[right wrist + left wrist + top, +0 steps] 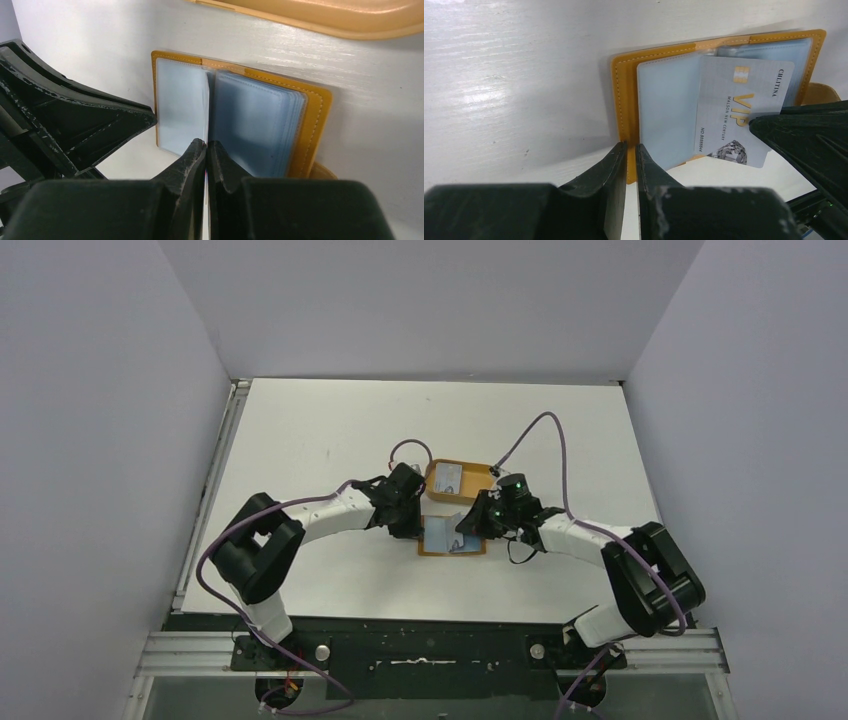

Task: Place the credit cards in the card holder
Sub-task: Insert the credit card into the card holder.

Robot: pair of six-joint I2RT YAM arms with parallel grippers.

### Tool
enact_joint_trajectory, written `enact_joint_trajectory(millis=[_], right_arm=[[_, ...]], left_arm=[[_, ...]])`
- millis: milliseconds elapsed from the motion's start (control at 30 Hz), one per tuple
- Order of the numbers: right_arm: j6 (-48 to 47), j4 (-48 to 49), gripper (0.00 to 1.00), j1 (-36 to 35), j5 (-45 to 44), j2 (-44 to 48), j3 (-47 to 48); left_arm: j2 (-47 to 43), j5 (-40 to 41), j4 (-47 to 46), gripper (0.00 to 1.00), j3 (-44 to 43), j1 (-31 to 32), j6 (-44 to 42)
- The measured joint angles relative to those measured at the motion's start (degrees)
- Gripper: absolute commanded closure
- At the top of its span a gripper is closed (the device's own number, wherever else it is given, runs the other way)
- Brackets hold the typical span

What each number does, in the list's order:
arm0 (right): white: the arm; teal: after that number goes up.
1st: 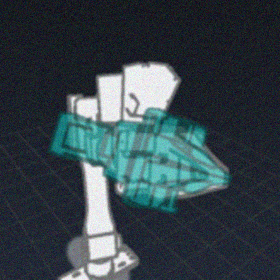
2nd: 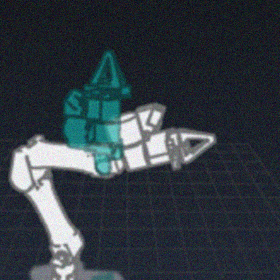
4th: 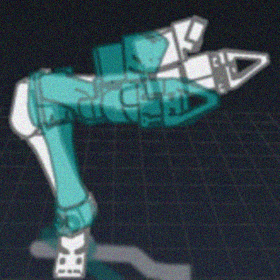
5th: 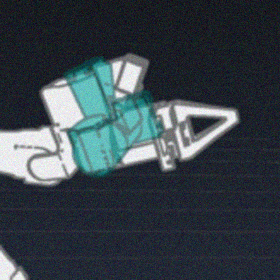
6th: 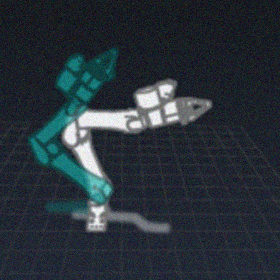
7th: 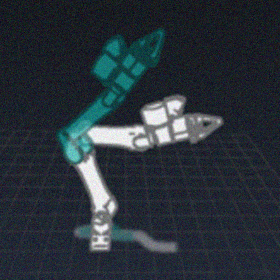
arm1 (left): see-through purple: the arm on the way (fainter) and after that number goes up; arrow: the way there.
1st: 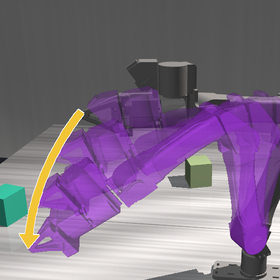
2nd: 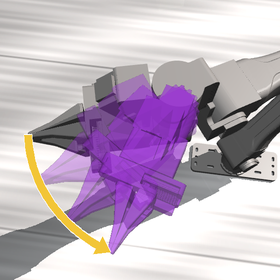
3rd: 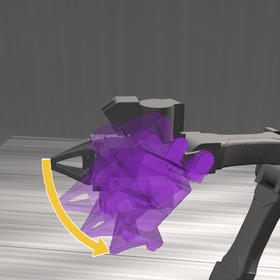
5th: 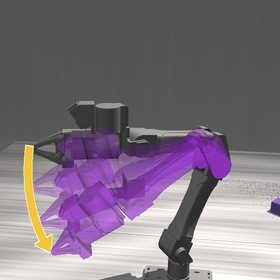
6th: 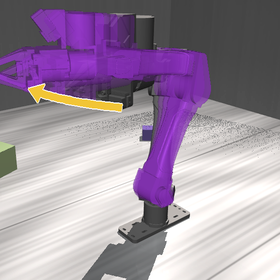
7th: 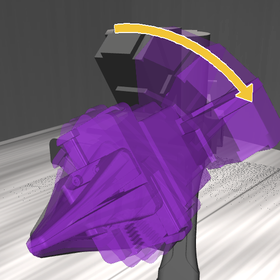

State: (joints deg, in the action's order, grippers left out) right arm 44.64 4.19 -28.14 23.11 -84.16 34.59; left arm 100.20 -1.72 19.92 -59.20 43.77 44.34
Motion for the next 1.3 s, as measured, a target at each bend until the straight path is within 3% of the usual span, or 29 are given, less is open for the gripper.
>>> enact_joint_trajectory(millis=[733, 1033, 1300], right_arm=[[3.7, 11.2, 1.0, 0.1, 2.9, -4.7, -3.2], [3.7, 12.2, 1.0, 0.1, 2.9, -4.9, -3.7], [3.7, 12.7, 1.0, 0.0, 2.8, -5.4, -3.8]], left_arm=[[0.1, 0.8, 2.4, 0.92, -0.7, 0.0, 0.0], [-4.5, 3.9, 3.7, 0.92, 0.9, -0.7, 0.0], [-2.1, 5.4, 4.8, 1.0, 1.1, -1.0, 0.3]])
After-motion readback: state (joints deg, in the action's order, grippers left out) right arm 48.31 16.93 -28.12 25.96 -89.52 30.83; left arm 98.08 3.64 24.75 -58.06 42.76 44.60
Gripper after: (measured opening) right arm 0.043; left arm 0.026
